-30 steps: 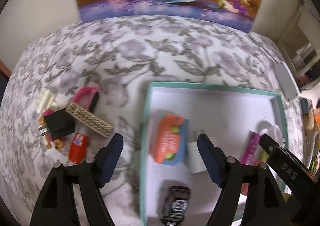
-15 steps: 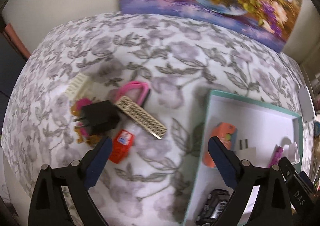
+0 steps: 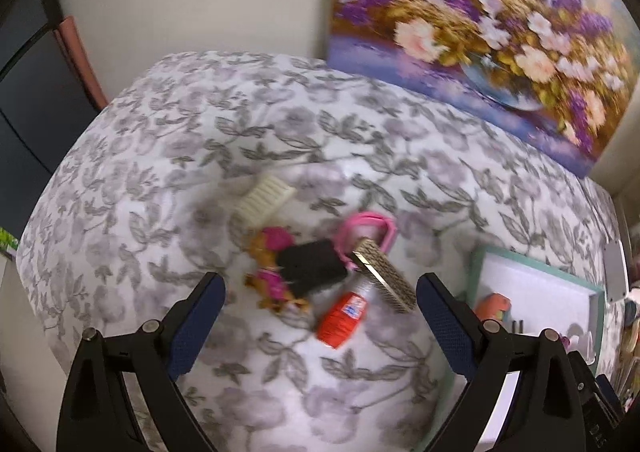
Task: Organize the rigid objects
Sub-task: 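Move both tools back over the remaining pile of items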
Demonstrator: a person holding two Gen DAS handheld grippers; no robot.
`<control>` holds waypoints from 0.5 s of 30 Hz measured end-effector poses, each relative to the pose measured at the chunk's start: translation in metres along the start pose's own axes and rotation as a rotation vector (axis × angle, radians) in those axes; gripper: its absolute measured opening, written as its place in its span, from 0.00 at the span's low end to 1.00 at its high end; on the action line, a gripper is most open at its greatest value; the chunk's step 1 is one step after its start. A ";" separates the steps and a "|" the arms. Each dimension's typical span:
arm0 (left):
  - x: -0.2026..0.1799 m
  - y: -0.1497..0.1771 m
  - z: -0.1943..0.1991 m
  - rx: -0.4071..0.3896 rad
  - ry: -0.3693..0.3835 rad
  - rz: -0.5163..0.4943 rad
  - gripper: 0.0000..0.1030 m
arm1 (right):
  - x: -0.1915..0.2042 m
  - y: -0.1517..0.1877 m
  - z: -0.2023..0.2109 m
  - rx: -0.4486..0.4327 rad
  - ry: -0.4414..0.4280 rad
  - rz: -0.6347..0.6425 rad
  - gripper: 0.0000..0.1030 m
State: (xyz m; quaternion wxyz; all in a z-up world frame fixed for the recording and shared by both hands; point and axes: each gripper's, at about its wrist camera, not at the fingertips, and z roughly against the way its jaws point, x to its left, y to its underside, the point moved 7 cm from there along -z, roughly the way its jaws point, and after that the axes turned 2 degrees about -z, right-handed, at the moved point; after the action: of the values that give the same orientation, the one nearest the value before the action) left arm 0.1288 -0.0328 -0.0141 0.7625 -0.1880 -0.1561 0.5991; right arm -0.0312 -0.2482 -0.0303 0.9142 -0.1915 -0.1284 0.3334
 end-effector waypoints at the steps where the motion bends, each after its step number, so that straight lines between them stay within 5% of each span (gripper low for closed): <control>1: 0.005 -0.001 0.001 -0.001 -0.002 0.008 0.94 | 0.006 0.001 0.002 -0.003 -0.011 0.006 1.00; 15: 0.070 0.004 -0.020 0.092 -0.017 0.105 0.94 | 0.068 0.012 -0.013 0.025 -0.085 0.078 1.00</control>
State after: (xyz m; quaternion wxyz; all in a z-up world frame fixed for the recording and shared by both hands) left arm 0.1511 0.0341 -0.0329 0.7364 -0.1559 -0.1246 0.6465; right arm 0.0175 -0.1990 -0.0399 0.8965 -0.1708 -0.1553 0.3782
